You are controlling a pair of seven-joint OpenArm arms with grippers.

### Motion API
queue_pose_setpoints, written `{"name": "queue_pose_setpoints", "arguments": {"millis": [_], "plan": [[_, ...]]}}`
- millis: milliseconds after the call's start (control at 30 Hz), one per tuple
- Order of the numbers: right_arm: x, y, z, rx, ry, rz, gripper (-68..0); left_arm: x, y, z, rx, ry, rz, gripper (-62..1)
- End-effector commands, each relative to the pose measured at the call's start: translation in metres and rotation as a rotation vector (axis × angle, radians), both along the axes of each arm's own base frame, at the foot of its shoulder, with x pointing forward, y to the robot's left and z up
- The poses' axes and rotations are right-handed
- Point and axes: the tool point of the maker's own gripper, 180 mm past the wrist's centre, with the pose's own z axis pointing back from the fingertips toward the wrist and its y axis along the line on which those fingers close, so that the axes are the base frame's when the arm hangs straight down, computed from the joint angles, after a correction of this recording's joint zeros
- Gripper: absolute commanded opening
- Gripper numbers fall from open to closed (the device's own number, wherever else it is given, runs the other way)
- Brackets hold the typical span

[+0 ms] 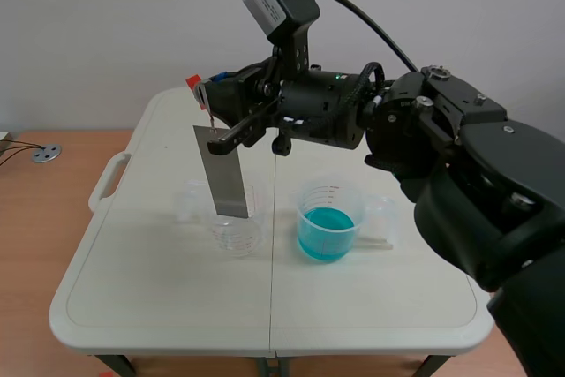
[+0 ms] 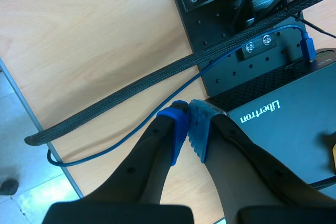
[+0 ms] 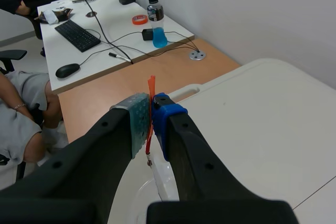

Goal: Hold the metal plate by the orange handle, dip it into the blue solution, take it out and point at it, then put the plate back in the beaker on the left.
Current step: 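Put the plate into the left beaker, then return to the home posture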

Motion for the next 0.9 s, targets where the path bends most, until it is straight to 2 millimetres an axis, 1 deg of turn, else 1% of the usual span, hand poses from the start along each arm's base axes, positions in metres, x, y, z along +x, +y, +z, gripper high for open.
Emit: {"name": "queue_pose_setpoints", "arguments": {"millis": [0,133,233,367,467,633,800,867], "plan": [[0.006,0.002,0.016,0.044,-0.031,-0.002,-66.2,-0.004,-0.001,0.003,-0.006,0.006,0.01,-59.3],[0.006,0.004,0.01,0.042,-0.01,-0.001,-66.2,-0.009,0.001,0.0,0.006,0.036,0.002,-59.3],[0.001,0.009,0.005,0.046,0.003,0.016,-66.2,-0.015,0.007,-0.003,0.031,0.069,-0.016,-59.3],[-0.004,0.015,-0.002,0.037,0.022,0.035,-66.2,-0.015,0.012,-0.004,0.044,0.08,-0.031,-59.3],[-0.007,0.017,-0.012,0.026,0.046,0.045,-66.2,-0.016,0.013,-0.005,0.049,0.088,-0.035,-59.3],[-0.008,0.017,-0.026,0.009,0.082,0.043,-66.2,-0.016,0.013,-0.005,0.048,0.089,-0.034,-59.3],[-0.008,0.016,-0.032,-0.005,0.095,0.042,-66.2,-0.016,0.013,-0.005,0.047,0.088,-0.033,-59.3],[-0.008,0.016,-0.031,-0.005,0.094,0.042,-63.2,-0.016,0.013,-0.005,0.047,0.086,-0.033,-59.3]]}}
